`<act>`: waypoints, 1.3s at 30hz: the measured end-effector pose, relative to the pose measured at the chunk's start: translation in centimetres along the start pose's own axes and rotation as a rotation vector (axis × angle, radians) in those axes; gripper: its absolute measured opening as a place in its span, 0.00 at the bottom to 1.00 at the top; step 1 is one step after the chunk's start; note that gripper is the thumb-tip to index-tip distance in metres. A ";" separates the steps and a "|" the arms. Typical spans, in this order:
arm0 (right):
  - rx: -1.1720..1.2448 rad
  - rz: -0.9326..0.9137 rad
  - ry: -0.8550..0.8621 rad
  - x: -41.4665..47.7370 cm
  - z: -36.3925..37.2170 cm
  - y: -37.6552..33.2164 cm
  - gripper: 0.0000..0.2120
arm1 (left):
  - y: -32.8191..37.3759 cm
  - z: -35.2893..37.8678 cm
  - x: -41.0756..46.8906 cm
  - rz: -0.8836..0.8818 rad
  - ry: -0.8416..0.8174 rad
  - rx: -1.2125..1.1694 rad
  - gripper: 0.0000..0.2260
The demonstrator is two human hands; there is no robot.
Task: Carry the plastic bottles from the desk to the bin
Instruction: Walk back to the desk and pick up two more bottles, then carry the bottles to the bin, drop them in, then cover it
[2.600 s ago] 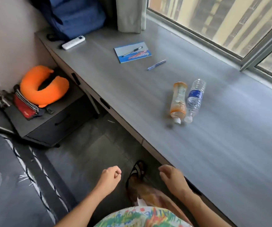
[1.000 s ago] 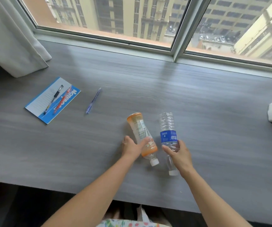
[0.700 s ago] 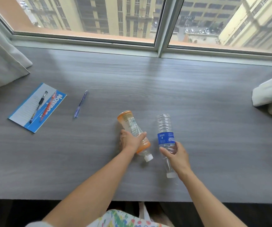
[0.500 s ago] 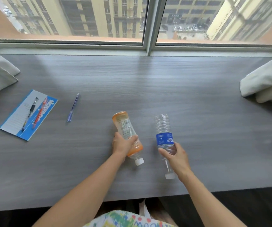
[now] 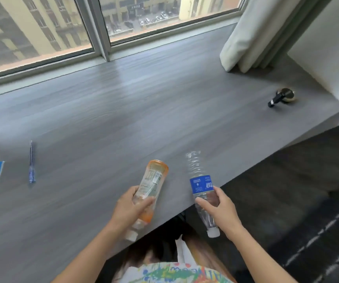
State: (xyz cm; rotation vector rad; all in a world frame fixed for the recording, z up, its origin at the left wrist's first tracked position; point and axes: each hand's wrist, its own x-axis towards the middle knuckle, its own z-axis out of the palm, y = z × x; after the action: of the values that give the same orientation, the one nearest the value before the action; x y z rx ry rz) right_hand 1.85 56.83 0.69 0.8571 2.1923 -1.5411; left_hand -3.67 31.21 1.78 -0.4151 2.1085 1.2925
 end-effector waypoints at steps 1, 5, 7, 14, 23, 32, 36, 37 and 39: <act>0.001 0.005 0.027 -0.9 -0.6 1.1 0.19 | 0.1 0.6 -0.1 0.030 -0.047 0.056 0.14; 0.000 0.074 0.148 -4.0 -3.2 5.4 0.26 | 1.3 3.6 -0.4 0.120 -0.251 0.282 0.19; -0.002 0.116 0.208 -5.5 -4.6 7.6 0.26 | 2.1 5.7 -0.6 0.140 -0.341 0.374 0.22; -0.001 0.328 0.346 -10.1 -10.3 16.7 0.26 | 4.9 16.3 -1.2 0.283 -0.580 0.723 0.27; 0.027 0.607 0.390 -14.4 -18.8 29.1 0.27 | 8.3 31.9 -1.4 0.376 -0.625 1.066 0.25; 0.080 0.773 0.386 -14.4 -24.3 33.5 0.23 | 10.6 40.0 1.3 0.434 -0.583 1.308 0.23; 0.112 0.746 0.401 -11.4 -27.6 33.0 0.21 | 11.9 42.0 3.5 0.378 -0.573 1.315 0.24; 0.124 0.733 0.407 -10.4 -28.6 32.8 0.22 | 12.1 42.5 4.2 0.361 -0.573 1.317 0.24; 0.138 0.702 0.426 -8.3 -30.9 32.5 0.21 | 12.9 43.8 5.8 0.330 -0.577 1.340 0.25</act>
State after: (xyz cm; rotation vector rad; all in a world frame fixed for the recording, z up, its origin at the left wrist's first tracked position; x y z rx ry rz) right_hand 31.21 90.85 -7.13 1.8905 1.7143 -1.2265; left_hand -0.17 76.17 -7.43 0.7947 2.0331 -0.0980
